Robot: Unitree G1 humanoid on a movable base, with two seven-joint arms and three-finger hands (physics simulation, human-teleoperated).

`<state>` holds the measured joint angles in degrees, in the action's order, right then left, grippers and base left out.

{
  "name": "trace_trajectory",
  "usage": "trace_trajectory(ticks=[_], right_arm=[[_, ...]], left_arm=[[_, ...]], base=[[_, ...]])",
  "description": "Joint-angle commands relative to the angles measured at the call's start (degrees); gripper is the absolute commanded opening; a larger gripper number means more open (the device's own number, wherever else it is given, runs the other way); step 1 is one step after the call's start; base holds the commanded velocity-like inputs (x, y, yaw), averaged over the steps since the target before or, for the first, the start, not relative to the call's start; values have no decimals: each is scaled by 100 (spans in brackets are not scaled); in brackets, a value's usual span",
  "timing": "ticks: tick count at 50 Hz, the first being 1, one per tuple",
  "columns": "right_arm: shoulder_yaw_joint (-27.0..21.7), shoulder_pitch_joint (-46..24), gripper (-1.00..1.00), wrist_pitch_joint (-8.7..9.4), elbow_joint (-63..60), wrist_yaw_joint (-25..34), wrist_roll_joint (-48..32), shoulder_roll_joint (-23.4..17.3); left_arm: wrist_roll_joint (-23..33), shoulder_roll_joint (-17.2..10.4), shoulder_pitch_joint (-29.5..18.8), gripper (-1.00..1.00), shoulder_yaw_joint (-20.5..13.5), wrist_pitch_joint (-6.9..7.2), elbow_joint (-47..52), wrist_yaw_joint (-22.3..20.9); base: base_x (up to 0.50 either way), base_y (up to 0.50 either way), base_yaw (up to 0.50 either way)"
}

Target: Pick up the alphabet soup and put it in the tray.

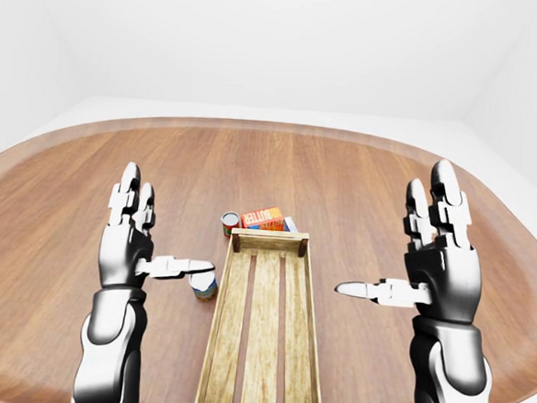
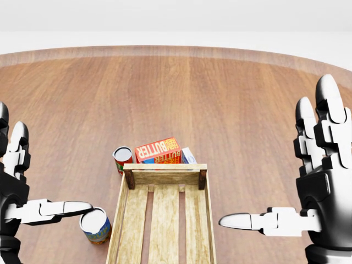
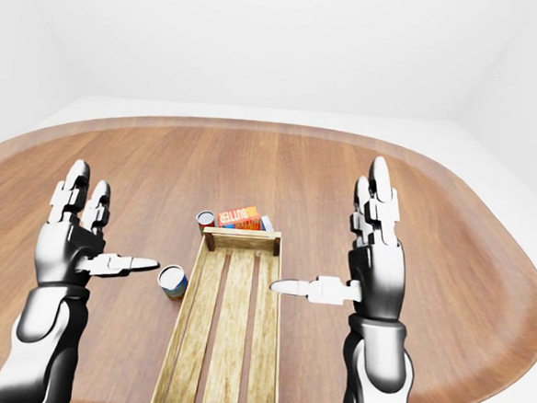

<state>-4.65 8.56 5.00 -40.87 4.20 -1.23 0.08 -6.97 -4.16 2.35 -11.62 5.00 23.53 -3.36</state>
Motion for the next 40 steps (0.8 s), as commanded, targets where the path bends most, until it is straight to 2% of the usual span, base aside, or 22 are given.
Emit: trace_trajectory(ticks=[1, 3, 8, 11, 12, 14, 16, 18, 20, 21, 22, 25, 26, 28, 30, 31, 32, 33, 34, 36, 40], right_arm=[[-51, 47, 98, 0, -185, -30, 251, 30], [-39, 45, 98, 0, -216, -53, 222, 14], [-28, 51, 98, 0, -335, -58, 361, 36], [6, 53, 98, 0, -339, -71, 347, 25], [14, 60, 98, 0, -330, -69, 351, 24], [11, 61, 98, 0, -348, -70, 369, 22], [20, 60, 98, 0, -374, -74, 374, 19], [37, 57, 98, 0, -378, -76, 366, 16], [27, 56, 98, 0, -392, -73, 386, 17], [28, 57, 98, 0, -391, -72, 386, 14], [29, 59, 98, 0, -376, -65, 390, 14], [51, 75, 98, 0, -348, -61, 365, 10], [53, 74, 98, 0, -381, -65, 360, 9], [54, 72, 98, 0, -408, -67, 355, 9], [60, 70, 98, 0, -397, -65, 352, 12], [69, 69, 98, 0, -380, -66, 347, 13], [73, 65, 98, 0, -368, -69, 344, 14], [78, 50, 98, 0, -332, -77, 351, 19], [69, 51, 98, 0, -325, -77, 363, 18], [62, 32, 98, 0, -312, -92, 348, 9], [118, -21, 98, 0, -264, -123, 187, -31]], left_arm=[[1262, -426, -60, 100, -169, 0, -235, -639], [1556, -451, -135, 100, -239, 0, -184, -844], [2272, -724, -303, 100, -475, 0, -66, -1566], [2718, -840, -374, 100, -540, 0, -347, -1750], [2991, -927, -373, 100, -513, 0, -583, -1682], [3054, -884, -464, 100, -555, 0, -633, -1891], [3315, -938, -549, 100, -537, 0, -850, -1751], [3481, -971, -581, 100, -489, 0, -921, -1867], [4266, -1167, -603, 100, -301, 0, -1428, -1498], [4450, -1172, -655, 100, -290, 0, -1552, -1474], [4699, -1225, -727, 100, -189, -77, -1781, -1551], [4754, -1197, -911, 100, -196, -36, -1935, -1796], [4846, -1264, -987, 100, -151, -109, -2026, -1868], [4926, -1292, -1098, 100, -123, -141, -2198, -1917], [5062, -1369, -1200, 100, -64, -392, -2461, -1828], [5134, -1341, -1232, 100, -50, -225, -2517, -1949], [5217, -1346, -1251, 100, -34, -201, -2566, -1933], [5276, -1365, -1245, 100, 14, -361, -2680, -1846], [5290, -1337, -1231, 100, 35, -336, -2712, -1929], [5345, -1328, -1244, 100, 66, -444, -2858, -1848], [5383, -1351, -1383, 100, 114, -515, -3203, -1709]], base=[[0, 0, 0], [0, 0, 0], [0, 0, 0], [0, 0, 0], [0, 0, 0], [0, 0, 0], [0, 0, 0], [0, 0, 0], [0, 0, 0], [0, 0, 0], [0, 0, 0], [0, 0, 0], [0, 0, 0], [0, 0, 0], [0, 0, 0], [0, 0, 0], [0, 0, 0], [0, 0, 0], [0, 0, 0], [0, 0, 0], [0, 0, 0]])
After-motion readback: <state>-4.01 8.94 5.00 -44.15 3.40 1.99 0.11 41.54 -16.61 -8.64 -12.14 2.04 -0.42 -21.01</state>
